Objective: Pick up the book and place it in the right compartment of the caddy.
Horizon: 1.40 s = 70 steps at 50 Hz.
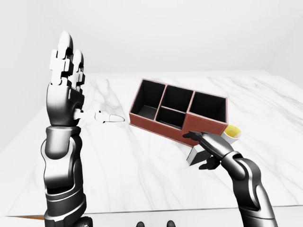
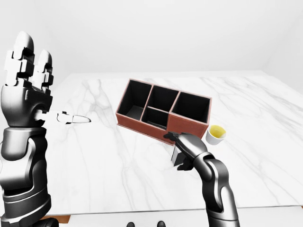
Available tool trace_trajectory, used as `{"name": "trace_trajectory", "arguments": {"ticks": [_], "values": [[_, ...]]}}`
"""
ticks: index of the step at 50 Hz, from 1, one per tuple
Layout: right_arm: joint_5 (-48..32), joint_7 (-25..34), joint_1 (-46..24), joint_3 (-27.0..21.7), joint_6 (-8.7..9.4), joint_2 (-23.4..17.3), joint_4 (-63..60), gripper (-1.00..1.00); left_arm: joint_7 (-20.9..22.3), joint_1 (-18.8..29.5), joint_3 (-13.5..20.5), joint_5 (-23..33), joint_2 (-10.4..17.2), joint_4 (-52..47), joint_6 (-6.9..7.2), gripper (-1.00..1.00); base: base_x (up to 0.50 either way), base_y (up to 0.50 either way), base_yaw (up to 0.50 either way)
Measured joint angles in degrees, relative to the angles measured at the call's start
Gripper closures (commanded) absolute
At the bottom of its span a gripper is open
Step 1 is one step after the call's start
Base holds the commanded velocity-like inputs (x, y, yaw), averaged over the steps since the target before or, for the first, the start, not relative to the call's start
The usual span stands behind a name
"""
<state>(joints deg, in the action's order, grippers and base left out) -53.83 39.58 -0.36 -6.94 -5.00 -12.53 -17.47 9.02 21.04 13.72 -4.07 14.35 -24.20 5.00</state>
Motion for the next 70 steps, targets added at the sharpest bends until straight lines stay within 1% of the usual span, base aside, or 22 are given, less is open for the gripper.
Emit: {"name": "trace_trajectory", "arguments": {"ticks": [21,33,41,62,70], "values": [[-3.28,-3.00,-0.35,0.04,0.00,-0.42,2.85,-0.42,-0.07,0.09,0.03,0.13,0.07,0.26,0.00,-1.00,0.00,0.00,0.00],[-8.21,-7.64,-1.27,1.04,0.00,-0.66,6.59,-0.41,-0.15,0.07,0.04,0.08,0.04,0.31,0.00,-1.00,0.00,0.00,0.00],[-11.50,-10.84,-2.23,2.22,0.00,-0.97,9.19,-0.32,-0.28,0.10,0.08,-0.01,0.04,0.40,0.00,-1.00,0.00,0.00,0.00],[-16.01,-15.65,-2.26,3.88,0.00,-1.61,12.50,-0.33,-0.65,0.21,0.17,-0.32,0.11,0.55,0.00,-1.00,0.00,0.00,0.00],[-18.93,-18.75,-2.02,4.44,0.00,-2.03,14.82,-0.34,-0.87,0.37,0.23,-0.48,0.19,0.62,0.00,-1.00,0.00,0.00,0.00]]}}
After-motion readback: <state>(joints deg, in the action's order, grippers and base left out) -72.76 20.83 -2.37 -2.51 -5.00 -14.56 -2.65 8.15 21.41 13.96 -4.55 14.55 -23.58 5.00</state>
